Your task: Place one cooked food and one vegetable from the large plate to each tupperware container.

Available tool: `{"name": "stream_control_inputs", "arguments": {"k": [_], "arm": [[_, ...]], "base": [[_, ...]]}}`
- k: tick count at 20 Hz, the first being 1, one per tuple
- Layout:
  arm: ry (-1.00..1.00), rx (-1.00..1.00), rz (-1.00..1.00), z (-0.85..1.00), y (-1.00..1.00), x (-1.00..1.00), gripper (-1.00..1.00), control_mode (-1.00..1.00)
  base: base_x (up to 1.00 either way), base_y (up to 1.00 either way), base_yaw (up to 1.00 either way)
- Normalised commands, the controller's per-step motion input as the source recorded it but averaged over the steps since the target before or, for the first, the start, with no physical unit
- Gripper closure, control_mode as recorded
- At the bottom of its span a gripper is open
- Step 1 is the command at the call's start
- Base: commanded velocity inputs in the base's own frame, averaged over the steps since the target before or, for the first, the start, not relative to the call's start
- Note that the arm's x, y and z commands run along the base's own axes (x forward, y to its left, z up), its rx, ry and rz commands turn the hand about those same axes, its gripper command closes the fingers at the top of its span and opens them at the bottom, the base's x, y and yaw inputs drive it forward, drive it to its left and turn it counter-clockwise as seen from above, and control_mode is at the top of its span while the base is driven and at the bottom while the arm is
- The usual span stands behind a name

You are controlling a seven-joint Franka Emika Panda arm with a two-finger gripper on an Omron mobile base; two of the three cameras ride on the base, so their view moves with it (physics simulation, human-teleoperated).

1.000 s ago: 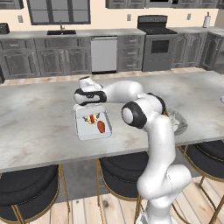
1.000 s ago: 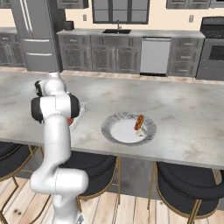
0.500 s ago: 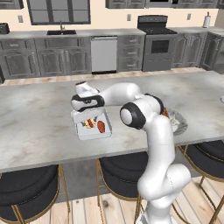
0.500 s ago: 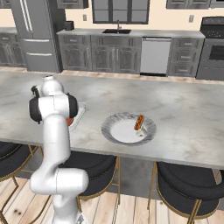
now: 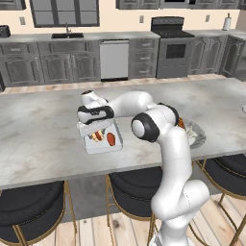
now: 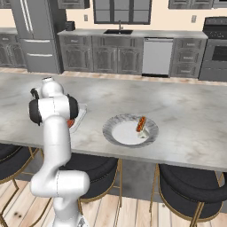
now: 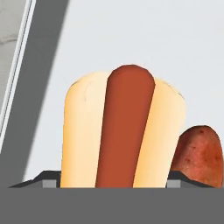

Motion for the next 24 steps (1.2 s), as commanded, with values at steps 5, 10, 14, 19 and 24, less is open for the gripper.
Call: {"name": "stream_control_inputs", "arguments": {"k": [5, 10, 14, 19, 24], "arm": [[0.00, 0.00, 0.00, 0.00, 0.00, 0.00, -1.00, -1.00], [0.00, 0.00, 0.00, 0.00, 0.00, -0.03, -1.00, -1.00], [-0.02, -0.05, -0.03, 0.31, -0.05, -0.42, -1.00, -1.00], [-0.11, 0.00, -0.09, 0.38, -0.55, -0.99, -1.00, -1.00], [-0.02, 0.04, -0.08, 0.91, -0.97, -0.58, -1.00, -1.00]], "base": [[0.00, 0.00, 0.00], [0.00, 0.00, 0.00], [0.00, 0.00, 0.00], [0.00, 0.00, 0.00], [0.00, 0.00, 0.00]]}}
